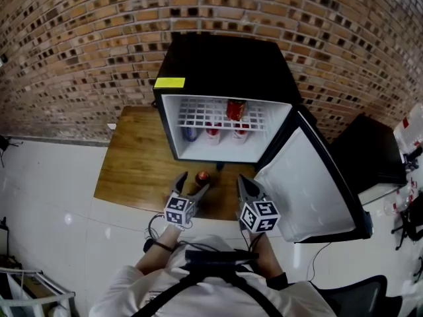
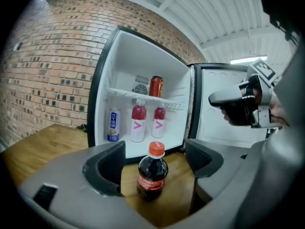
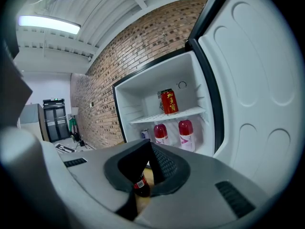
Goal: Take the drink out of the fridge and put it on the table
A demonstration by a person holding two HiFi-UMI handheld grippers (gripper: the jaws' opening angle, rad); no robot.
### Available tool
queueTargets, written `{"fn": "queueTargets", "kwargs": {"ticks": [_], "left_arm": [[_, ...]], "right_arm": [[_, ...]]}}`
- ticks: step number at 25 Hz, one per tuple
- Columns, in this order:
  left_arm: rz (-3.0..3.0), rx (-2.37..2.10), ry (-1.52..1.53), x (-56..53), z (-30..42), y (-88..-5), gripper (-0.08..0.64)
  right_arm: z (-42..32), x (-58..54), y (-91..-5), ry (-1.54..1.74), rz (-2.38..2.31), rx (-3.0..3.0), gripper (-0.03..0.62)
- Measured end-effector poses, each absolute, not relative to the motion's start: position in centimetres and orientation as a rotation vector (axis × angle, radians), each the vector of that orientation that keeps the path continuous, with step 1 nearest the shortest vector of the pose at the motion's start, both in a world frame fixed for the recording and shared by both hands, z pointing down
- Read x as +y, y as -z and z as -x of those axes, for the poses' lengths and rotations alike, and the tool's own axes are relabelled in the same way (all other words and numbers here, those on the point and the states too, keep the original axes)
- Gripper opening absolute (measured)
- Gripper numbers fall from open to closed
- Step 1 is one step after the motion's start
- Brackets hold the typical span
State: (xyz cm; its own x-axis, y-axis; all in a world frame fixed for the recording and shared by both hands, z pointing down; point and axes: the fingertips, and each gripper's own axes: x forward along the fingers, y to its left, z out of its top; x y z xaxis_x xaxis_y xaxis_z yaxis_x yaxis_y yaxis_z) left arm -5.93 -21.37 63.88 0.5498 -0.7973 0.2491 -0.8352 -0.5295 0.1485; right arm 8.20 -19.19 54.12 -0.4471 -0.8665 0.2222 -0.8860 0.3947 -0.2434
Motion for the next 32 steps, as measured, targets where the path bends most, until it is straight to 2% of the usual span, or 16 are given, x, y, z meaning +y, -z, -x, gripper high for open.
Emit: {"fn": "queueTargets", "kwargs": {"ticks": [4, 9, 11, 16, 32], "left_arm": [[-2.537, -1.43, -0.204, -21.1, 7.1, -60.8, 0.383], [-2.474, -1.505, -0.195, -21.2, 8.3, -57.9, 0.203], [-2.479, -1.515, -0.169, -21.1, 8.3, -56.6, 0.176], [-2.52, -1.53, -0.134, -20.8, 7.6, -53.8, 0.015], [-2.507, -1.464, -0.131, -21.2, 7.0, -52.4, 0.005]], "right_arm": [[-7.8, -19.1, -54.1, -0.507, -1.607, -2.582, 0.015], [-7.7, -18.9, -54.0, -0.507, -1.605, -2.587, 0.015], [-7.6, -18.9, -54.0, -0.505, -1.602, -2.588, 0.015], [-7.6, -18.9, -53.9, -0.501, -1.607, -2.588, 0.015], [-7.8, -19.1, -53.5, -0.473, -1.615, -2.585, 0.014]]}}
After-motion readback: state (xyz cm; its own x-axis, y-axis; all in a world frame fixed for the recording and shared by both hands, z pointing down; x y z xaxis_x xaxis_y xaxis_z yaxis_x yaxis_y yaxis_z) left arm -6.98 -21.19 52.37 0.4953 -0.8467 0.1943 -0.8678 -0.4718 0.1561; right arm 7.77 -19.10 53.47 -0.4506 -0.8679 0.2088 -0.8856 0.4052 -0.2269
